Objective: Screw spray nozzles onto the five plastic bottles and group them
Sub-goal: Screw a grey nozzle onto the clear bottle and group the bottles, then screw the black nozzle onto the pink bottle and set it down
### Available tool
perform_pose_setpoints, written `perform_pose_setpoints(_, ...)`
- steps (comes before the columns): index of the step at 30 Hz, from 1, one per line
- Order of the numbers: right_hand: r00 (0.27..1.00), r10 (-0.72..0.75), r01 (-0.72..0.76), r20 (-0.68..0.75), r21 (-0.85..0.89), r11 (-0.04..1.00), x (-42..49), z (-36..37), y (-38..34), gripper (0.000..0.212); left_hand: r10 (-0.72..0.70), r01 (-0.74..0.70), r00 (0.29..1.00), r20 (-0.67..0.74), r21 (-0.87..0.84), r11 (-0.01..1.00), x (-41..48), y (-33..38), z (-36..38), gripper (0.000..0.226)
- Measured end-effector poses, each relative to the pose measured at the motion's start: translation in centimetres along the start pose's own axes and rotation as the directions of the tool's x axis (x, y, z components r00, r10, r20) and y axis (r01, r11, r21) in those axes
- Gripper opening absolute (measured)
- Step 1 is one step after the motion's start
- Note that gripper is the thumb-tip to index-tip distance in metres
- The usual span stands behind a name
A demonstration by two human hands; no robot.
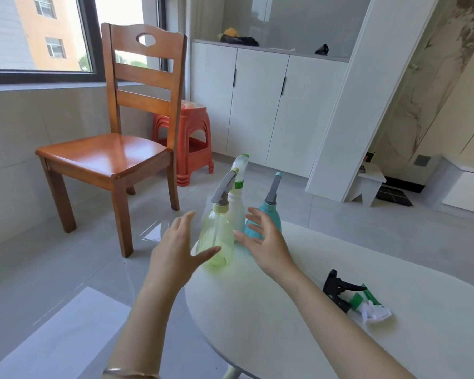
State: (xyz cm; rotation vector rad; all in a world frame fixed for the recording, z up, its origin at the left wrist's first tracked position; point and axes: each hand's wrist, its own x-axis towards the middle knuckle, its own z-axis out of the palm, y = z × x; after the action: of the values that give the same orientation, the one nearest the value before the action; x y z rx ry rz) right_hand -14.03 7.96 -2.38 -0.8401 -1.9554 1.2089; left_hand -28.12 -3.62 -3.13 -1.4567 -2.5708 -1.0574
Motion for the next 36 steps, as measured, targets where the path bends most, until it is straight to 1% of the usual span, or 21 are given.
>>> perform_pose_setpoints(2, 0.999, -0.026, 0.027, -0.027, 0.013, 1.0, -1.3, -2.4, -0.1, 0.052, 0.066, -0.081, 0.979, -0.195, -0.073, 0.994, -1.1, 1.9, -1.1, 0.071)
perform_pose_setpoints(4, 0.997, -0.044, 0.045, -0.062, 0.015, 0.999, -2.9, -5.2, 0.0, 0.045, 0.112, -0.179, 0.922, -0.371, -0.152, 0.972, -2.0, 4.5, -1.4, 0.05)
perform_pose_setpoints(5, 0.996, -0.049, 0.05, -0.081, 0.01, 0.999, -3.7, -6.6, 0.1, 0.044, 0.131, -0.218, 0.902, -0.41, -0.174, 0.96, -2.4, 5.9, -1.2, 0.044)
perform_pose_setpoints(6, 0.993, -0.052, 0.052, -0.103, 0.001, 0.999, -4.6, -8.1, 0.2, 0.042, 0.15, -0.248, 0.898, -0.414, -0.193, 0.949, -2.8, 7.4, -0.6, 0.042)
perform_pose_setpoints(9, 0.984, -0.057, 0.049, -0.17, -0.054, 0.997, -7.3, -12.7, 1.0, 0.041, 0.222, -0.306, 0.922, -0.317, -0.244, 0.92, -3.9, 11.2, 3.0, 0.043)
perform_pose_setpoints(12, 0.959, -0.057, 0.016, -0.278, -0.146, 0.989, -10.3, -17.7, 2.6, 0.043, 0.346, -0.37, 0.928, -0.135, -0.251, 0.895, -4.9, 14.5, 7.6, 0.052)
perform_pose_setpoints(15, 0.909, -0.071, -0.045, -0.41, -0.266, 0.963, -13.6, -22.4, 4.8, 0.046, 0.419, -0.392, 0.905, 0.068, -0.248, 0.886, -5.9, 17.7, 12.2, 0.068)
perform_pose_setpoints(18, 0.849, -0.124, -0.095, -0.513, -0.38, 0.92, -16.4, -26.3, 6.7, 0.049, 0.448, -0.407, 0.869, 0.211, -0.212, 0.889, -7.3, 20.5, 15.8, 0.077)
perform_pose_setpoints(22, 0.767, -0.2, -0.15, -0.61, -0.474, 0.868, -18.8, -30.5, 8.1, 0.053, 0.511, -0.457, 0.812, 0.282, -0.238, 0.857, -9.0, 23.8, 18.7, 0.077)
perform_pose_setpoints(25, 0.685, -0.304, -0.222, -0.662, -0.587, 0.779, -19.9, -33.2, 8.3, 0.058, 0.556, -0.505, 0.785, 0.274, -0.237, 0.83, -9.8, 26.1, 19.9, 0.077)
perform_pose_setpoints(27, 0.642, -0.342, -0.288, -0.686, -0.629, 0.722, -20.7, -35.0, 8.7, 0.063, 0.573, -0.522, 0.774, 0.27, -0.239, 0.819, -10.3, 27.3, 20.4, 0.077)
perform_pose_setpoints(28, 0.626, -0.336, -0.32, -0.704, -0.624, 0.713, -21.1, -35.9, 9.1, 0.067, 0.577, -0.525, 0.77, 0.272, -0.243, 0.816, -10.6, 27.9, 20.7, 0.077)
perform_pose_setpoints(30, 0.608, -0.256, -0.372, -0.752, -0.554, 0.745, -21.9, -37.5, 10.2, 0.078, 0.582, -0.524, 0.761, 0.287, -0.256, 0.812, -11.0, 28.6, 21.3, 0.076)
perform_pose_setpoints(32, 0.591, -0.092, -0.416, -0.802, -0.4, 0.817, -22.6, -38.6, 11.6, 0.086, 0.585, -0.525, 0.751, 0.306, -0.262, 0.81, -11.5, 29.0, 21.9, 0.076)
perform_pose_setpoints(33, 0.577, 0.002, -0.434, -0.817, -0.304, 0.848, -22.9, -38.9, 12.3, 0.087, 0.589, -0.528, 0.746, 0.311, -0.263, 0.808, -11.7, 29.0, 22.1, 0.075)
perform_pose_setpoints(35, 0.548, 0.163, -0.458, -0.821, -0.131, 0.88, -23.3, -39.3, 13.5, 0.088, 0.594, -0.53, 0.743, 0.308, -0.272, 0.803, -12.1, 29.1, 22.4, 0.073)
perform_pose_setpoints(36, 0.534, 0.21, -0.466, -0.819, -0.078, 0.881, -23.4, -39.4, 13.9, 0.088, 0.595, -0.527, 0.746, 0.3, -0.281, 0.802, -12.3, 29.1, 22.4, 0.072)
